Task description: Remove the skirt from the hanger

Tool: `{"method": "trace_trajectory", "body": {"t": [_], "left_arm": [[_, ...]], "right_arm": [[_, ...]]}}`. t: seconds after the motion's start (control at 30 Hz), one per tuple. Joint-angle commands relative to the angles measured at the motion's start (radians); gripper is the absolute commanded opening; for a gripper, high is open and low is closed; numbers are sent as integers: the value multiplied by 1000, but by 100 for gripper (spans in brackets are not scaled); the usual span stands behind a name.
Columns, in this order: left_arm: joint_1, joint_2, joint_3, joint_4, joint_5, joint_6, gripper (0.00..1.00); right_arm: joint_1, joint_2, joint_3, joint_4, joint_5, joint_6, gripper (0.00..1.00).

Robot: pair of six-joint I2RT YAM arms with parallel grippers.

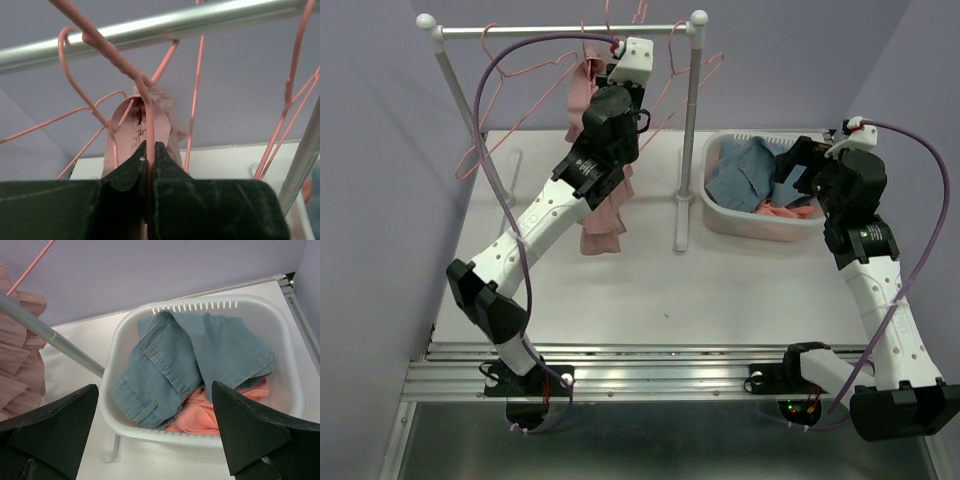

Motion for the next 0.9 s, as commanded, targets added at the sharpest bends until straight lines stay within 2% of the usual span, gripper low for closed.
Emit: {"method": "trace_trajectory", "body": {"t": [0.0,0.1,0.23,0.53,0.6,0.67,0.7,0.77,0.83,0.87], "left_arm": [[8,86,164,63,-65,15,0],[15,180,295,14,-105,9,0],[28,235,355,-20,-92,-15,0],[63,237,284,-64,-50,-101,0],[63,213,264,-83,-36,-124,11],[63,186,228,-86,-4,-134,27],[62,160,218,-95,20,-146,39],[62,121,194,-103,45,-160,53],[60,91,180,-112,92,-183,60],[57,62,165,-132,106,-192,68]], "right_arm": [[4,-43,-7,37,37,-7,100],[4,-51,-15,46,37,-7,100],[4,-59,-18,49,46,-2,100],[4,-65,-27,52,35,8,100],[4,-66,-27,52,28,11,100],[4,-68,-27,51,14,15,100],[4,-68,-27,54,2,18,100],[4,-70,-29,52,-4,19,100],[4,-73,-30,52,-11,24,100],[4,-76,-29,54,-14,24,100]]}}
